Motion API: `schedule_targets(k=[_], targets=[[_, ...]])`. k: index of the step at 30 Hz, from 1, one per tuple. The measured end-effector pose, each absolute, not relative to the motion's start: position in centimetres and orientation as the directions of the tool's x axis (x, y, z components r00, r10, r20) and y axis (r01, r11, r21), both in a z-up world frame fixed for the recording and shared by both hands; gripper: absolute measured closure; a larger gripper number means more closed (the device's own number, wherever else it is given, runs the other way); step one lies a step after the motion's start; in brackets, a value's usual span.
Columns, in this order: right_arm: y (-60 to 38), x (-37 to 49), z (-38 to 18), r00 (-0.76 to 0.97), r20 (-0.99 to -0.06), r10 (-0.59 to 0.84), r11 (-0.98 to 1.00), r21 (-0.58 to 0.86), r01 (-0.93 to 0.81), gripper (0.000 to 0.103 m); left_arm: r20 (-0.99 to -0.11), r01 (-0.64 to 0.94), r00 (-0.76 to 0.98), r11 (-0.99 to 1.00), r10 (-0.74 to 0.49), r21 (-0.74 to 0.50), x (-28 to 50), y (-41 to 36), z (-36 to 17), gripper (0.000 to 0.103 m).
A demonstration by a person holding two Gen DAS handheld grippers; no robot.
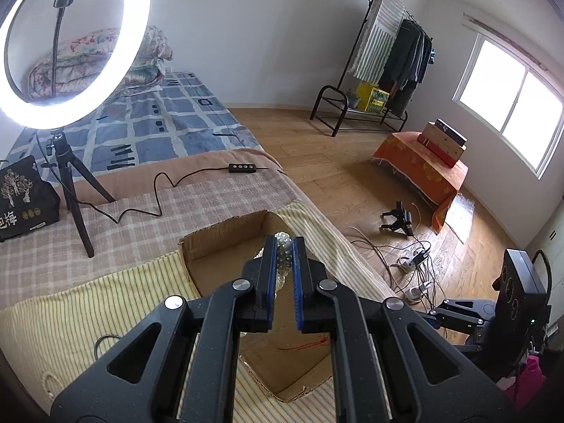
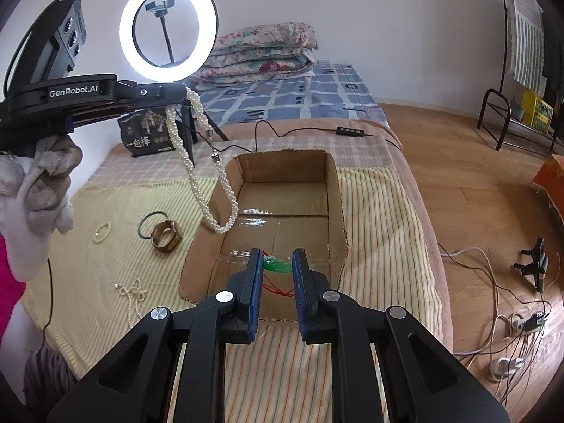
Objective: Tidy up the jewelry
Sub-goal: 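Lower both items into the cardboard box and open both tools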
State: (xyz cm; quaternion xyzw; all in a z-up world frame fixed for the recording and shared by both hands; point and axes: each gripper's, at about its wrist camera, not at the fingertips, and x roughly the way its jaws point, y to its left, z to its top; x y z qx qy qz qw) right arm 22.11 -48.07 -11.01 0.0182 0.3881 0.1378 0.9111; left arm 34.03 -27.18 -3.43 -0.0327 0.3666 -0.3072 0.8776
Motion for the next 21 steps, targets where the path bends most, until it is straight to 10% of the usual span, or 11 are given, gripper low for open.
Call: schedule_targets(k=[11,15,21], targets=[[-47.5,22.7,-12.2,0.635,-0.729,0.256,0.962,0.128,-0.241,0.085,-0.651,0.508,0.545,0.826,-0.528,-0.244,34.2,-28.0,-4.4,0.097],[-47.2,22.5,-12.0,0.654,-0.724,0.22,0.971,0.097,-0.219,0.033,-0.651,0.506,0.552,0.83,-0.522,-0.236,34.0,-27.8,-4.3,0.097],[-46.8,21.8,-11.3,0.671,-0.709,0.217,0.971,0.09,-0.22,0.031,-0.65,0.487,0.562,0.84,-0.512,-0.24,33.6,-26.3,-4.1,0.097]])
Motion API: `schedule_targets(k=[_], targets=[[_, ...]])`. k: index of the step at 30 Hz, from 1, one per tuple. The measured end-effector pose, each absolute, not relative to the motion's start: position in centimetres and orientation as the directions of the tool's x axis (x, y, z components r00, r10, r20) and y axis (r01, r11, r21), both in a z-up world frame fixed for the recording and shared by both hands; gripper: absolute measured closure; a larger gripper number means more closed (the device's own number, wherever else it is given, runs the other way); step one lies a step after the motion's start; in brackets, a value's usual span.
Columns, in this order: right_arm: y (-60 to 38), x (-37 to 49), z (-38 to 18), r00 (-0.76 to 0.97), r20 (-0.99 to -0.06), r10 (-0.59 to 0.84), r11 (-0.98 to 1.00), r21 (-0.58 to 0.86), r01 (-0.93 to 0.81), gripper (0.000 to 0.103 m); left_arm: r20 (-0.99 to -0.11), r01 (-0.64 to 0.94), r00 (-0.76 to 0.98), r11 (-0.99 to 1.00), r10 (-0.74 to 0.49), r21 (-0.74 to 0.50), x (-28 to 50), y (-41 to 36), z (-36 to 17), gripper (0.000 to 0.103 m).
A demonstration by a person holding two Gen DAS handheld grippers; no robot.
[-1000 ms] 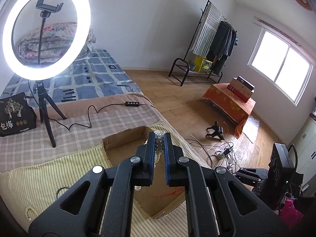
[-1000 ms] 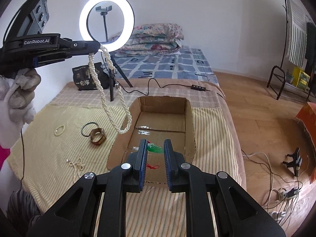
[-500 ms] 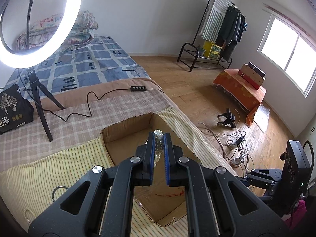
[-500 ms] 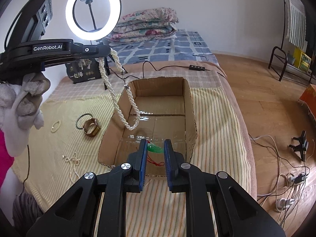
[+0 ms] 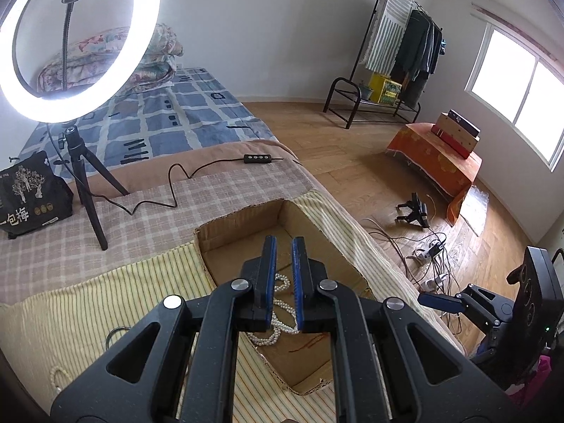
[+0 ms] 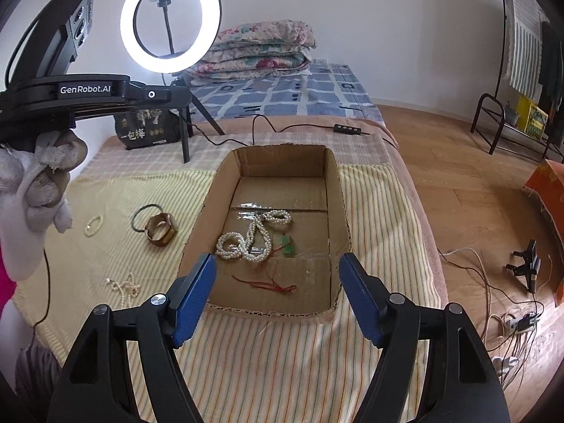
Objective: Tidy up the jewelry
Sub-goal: 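Lower both items into the cardboard box and open both tools, then move both tools back to the remaining pearl necklace on the sheet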
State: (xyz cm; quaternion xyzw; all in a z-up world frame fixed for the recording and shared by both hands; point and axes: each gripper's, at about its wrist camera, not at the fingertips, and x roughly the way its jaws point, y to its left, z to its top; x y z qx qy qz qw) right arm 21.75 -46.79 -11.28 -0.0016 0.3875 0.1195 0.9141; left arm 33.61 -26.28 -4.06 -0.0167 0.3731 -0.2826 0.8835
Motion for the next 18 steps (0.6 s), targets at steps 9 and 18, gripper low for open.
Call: schedule_targets(k=[9,18], targets=[[-45.4,20.0,-9.9,0.684,-0.696,0.217,0.97,0.074,-0.233,0.031,-0.618,0.454,0.627,0.867,-0.474,-0.204,31.5,-22.2,-1.8,0.061],[-42.8,17.6,-8.5,0.714,-0.67,0.202,0.967,0.022,-0.254,0.024,-0.593,0.403,0.699,0.905,-0.4,-0.136,28.4,-16.3,0.5,0.041]])
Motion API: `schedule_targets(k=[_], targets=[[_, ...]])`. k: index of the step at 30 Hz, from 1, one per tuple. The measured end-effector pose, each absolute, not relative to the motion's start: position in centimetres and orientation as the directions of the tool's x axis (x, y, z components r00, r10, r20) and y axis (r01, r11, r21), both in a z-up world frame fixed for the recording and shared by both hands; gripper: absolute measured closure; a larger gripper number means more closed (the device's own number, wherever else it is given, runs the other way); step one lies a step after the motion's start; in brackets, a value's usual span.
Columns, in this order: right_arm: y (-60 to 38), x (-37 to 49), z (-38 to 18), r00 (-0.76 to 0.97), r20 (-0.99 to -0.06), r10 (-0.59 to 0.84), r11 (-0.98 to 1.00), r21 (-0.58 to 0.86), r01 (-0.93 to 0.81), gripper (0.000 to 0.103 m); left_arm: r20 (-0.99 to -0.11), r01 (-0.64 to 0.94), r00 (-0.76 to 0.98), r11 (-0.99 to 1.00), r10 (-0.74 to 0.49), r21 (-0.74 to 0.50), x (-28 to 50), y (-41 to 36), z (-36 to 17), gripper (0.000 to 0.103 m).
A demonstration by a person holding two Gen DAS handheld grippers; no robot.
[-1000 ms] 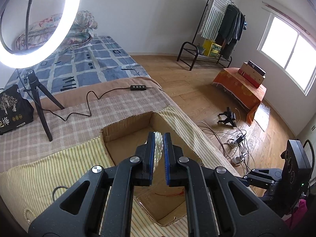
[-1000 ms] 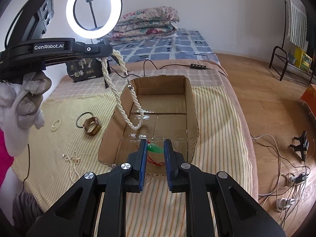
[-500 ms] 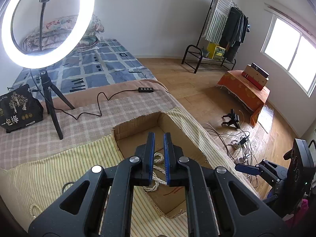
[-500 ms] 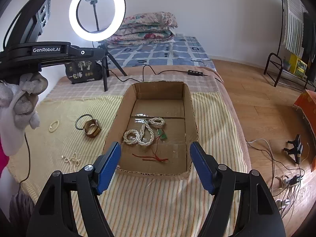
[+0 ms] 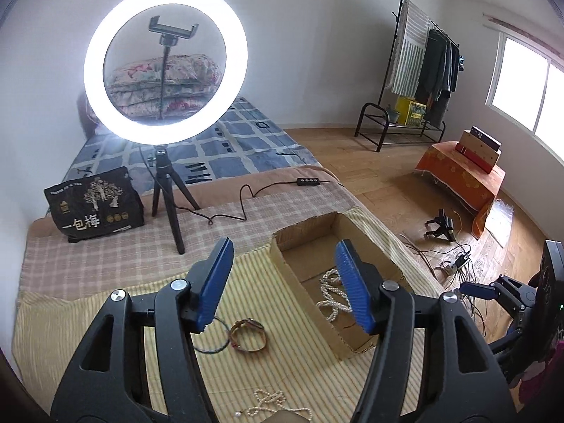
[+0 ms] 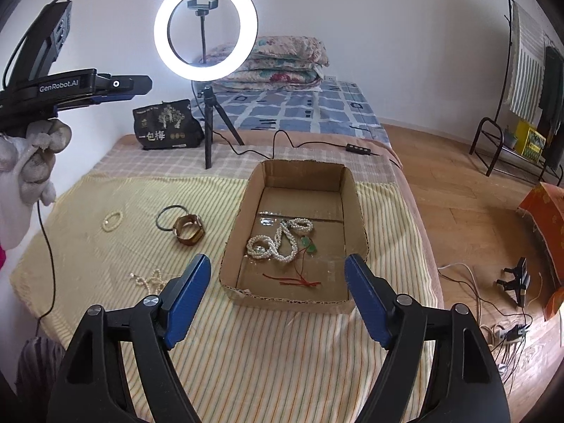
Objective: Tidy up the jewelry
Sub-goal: 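Move both tools back to the remaining pearl necklace on the sheet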
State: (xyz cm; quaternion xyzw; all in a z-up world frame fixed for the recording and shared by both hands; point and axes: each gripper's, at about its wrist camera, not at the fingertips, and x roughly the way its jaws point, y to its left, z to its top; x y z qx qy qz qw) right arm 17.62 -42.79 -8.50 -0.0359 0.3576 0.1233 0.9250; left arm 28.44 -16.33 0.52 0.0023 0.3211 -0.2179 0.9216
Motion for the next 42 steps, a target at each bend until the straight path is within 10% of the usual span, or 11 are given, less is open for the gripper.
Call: schedule_targets(k=[28,42], targets=[[-32.9,13.9,-11.9,0.632,-0.701,0.33,0.853,-0.066,-0.518,0.024,-0.67,0.15,0.713,0.979,-0.205,-0.14,19.4,5.2,-7.2,0.041],[-29.3,14.7,-16.9,0.508,-0.785,0.353,0.813,-0.011,-0.582,0.024,-0.718,0.188,0.636,0.959,-0.283,-0.211,18.7,4.0,-12.2,0.042]])
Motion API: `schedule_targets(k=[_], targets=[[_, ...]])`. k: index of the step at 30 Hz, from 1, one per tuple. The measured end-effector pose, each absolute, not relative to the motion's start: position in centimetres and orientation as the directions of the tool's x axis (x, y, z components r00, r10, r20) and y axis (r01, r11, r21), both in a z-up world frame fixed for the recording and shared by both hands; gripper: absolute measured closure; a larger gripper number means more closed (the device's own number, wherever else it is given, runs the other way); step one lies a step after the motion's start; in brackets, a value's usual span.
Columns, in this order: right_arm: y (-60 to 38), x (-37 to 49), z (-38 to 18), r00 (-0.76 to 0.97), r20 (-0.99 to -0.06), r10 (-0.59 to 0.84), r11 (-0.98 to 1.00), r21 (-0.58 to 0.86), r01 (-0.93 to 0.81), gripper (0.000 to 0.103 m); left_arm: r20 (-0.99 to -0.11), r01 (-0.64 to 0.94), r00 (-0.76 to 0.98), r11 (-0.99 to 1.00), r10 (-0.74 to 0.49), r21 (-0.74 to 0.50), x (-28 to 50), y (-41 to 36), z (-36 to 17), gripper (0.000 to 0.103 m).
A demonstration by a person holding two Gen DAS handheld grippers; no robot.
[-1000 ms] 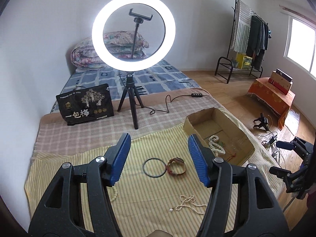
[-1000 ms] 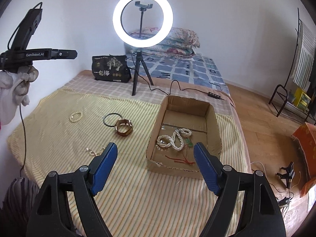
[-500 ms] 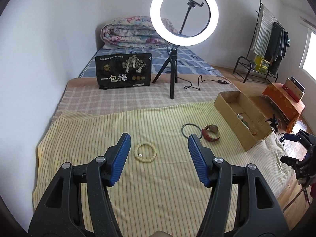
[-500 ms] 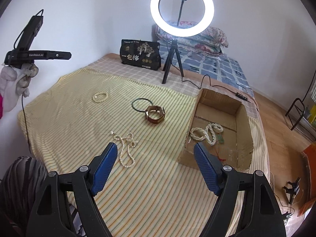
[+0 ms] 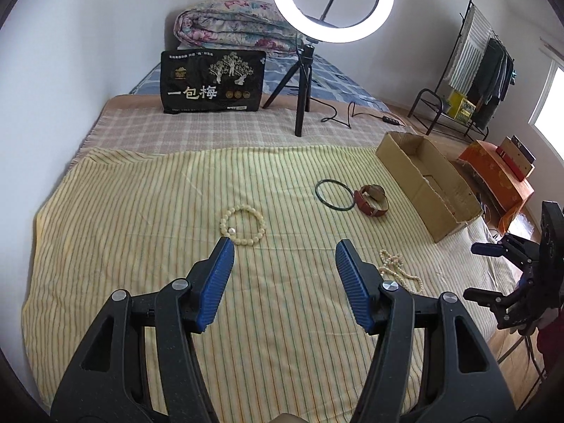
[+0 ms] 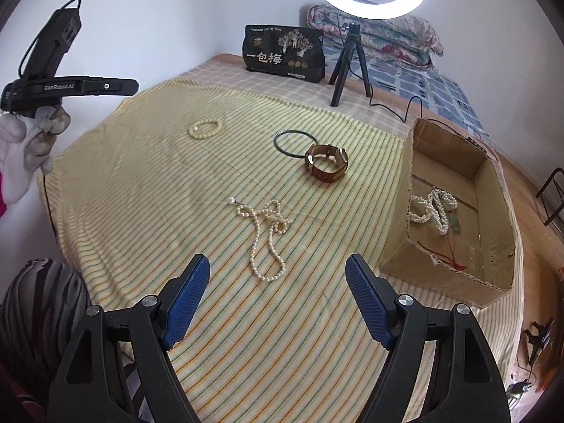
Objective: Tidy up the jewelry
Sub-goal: 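Move both tools back to the remaining pearl necklace on the sheet, then grasp the pearl necklace end with the left tool while the right tool grasps its middle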
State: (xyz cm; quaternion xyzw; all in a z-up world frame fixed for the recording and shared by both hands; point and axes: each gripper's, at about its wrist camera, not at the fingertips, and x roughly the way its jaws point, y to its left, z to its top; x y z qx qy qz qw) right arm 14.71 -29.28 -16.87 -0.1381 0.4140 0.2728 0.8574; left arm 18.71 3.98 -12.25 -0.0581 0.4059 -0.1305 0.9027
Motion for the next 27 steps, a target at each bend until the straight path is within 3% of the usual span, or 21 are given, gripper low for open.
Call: schedule_targets(k=[2,6,9,13,19,27], targets=[[-28.9,15.0,-17.6,0.493,-0.794,0.356,0.811,0.001,-0.585,0.024,-0.731,0.205,0.616,0.956,-0.294,-0.212,18.8,3.1,-13.0,0.05],[-28.1,15.5,-18.8,0.466,-0.807,0.363,0.801,0.015,-0.599,0.024,-0.742,0.233,0.59,0.947,-0.319,-0.222,18.9,2.0,-14.1,0.05],[-27.6,15.9,-19.6,0.451,-0.816,0.361,0.795,0.017,-0.606,0.025,-0.747,0.259,0.57,0.937,-0.343,-0.233,19.1,1.1,-14.9,0.057],[-27.2,16.8,-20.8,0.422,-0.831,0.361,0.795,0.037,-0.606,0.034,-0.751,0.288,0.554,0.929,-0.359,-0.232,19.2,0.0,-15.6,0.057],[-26.6,17.5,-22.0,0.409,-0.844,0.347,0.796,0.035,-0.604,0.038,-0.754,0.299,0.547,0.926,-0.364,-0.23,19.5,-0.3,-16.3,0.063],[-26.1,18.3,-23.3,0.406,-0.856,0.321,0.799,0.015,-0.601,0.044,-0.771,0.349,0.509,0.911,-0.382,-0.22,19.9,-1.5,-17.6,0.063]])
